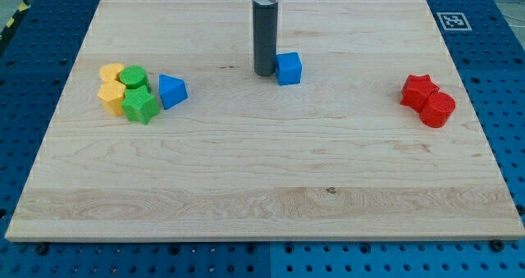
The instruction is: Push the blue cube to the top of the red star
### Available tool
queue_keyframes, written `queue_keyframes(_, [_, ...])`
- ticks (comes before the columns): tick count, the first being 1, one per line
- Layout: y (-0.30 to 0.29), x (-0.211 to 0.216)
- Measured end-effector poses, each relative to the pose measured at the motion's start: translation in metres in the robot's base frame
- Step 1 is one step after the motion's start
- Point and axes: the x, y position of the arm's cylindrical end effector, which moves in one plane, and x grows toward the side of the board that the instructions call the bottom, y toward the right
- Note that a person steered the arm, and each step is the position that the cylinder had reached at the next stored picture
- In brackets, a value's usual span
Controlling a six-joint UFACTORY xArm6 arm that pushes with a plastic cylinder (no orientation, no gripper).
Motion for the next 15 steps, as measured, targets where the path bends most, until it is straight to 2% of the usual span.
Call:
queue_keyframes(2, [-0.019,-0.008])
queue_keyframes(4, [0.022,0.005])
queue_keyframes(5, [0.067,0.005])
queue_keyframes(10, [0.082,-0.005])
queue_keyframes(11, [0.107,-0.007])
queue_keyframes(12, [0.107,-0.007])
queue_keyframes(15, [0.107,0.018])
